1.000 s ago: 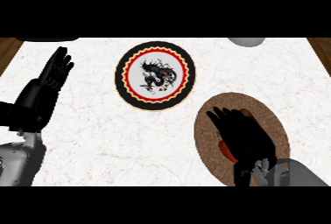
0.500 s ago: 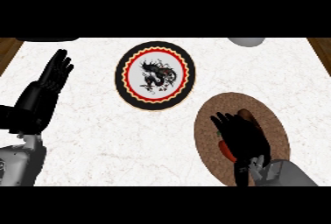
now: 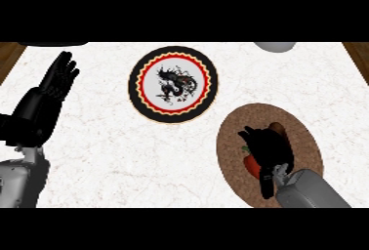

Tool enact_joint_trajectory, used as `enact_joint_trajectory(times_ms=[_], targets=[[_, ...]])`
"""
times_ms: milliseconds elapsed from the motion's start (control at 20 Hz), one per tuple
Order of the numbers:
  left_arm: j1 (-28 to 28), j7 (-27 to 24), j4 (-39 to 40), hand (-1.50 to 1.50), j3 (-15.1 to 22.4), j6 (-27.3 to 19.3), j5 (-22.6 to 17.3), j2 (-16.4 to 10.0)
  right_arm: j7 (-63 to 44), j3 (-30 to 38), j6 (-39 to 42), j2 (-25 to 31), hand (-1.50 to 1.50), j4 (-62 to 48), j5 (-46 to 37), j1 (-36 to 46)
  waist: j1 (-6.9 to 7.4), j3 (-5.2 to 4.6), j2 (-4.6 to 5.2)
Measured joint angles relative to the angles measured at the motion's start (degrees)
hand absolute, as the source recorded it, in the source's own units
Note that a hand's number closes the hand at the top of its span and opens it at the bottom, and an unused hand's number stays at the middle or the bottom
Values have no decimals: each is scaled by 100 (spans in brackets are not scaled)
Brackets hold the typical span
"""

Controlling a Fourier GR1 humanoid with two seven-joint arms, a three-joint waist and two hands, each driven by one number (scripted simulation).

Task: Pick the bell pepper from the placemat and place it in the plate

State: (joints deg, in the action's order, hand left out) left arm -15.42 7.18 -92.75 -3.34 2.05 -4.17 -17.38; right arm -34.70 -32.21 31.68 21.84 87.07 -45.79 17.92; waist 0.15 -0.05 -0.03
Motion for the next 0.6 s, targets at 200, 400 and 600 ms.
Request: enact_joint_trajectory(times_ms=[200,400,600], targets=[[10,-56,49,0,-27,7,32,36,582,-5,-755,21,150,-97,-384,86,-2,-13,-11],[-72,-113,237,0,-133,73,11,-7,538,129,-1358,44,150,78,-725,-192,-62,-21,-28],[83,-88,149,0,-254,13,8,-59,-568,914,-1871,-16,150,228,-822,-753,-272,-44,-110]])
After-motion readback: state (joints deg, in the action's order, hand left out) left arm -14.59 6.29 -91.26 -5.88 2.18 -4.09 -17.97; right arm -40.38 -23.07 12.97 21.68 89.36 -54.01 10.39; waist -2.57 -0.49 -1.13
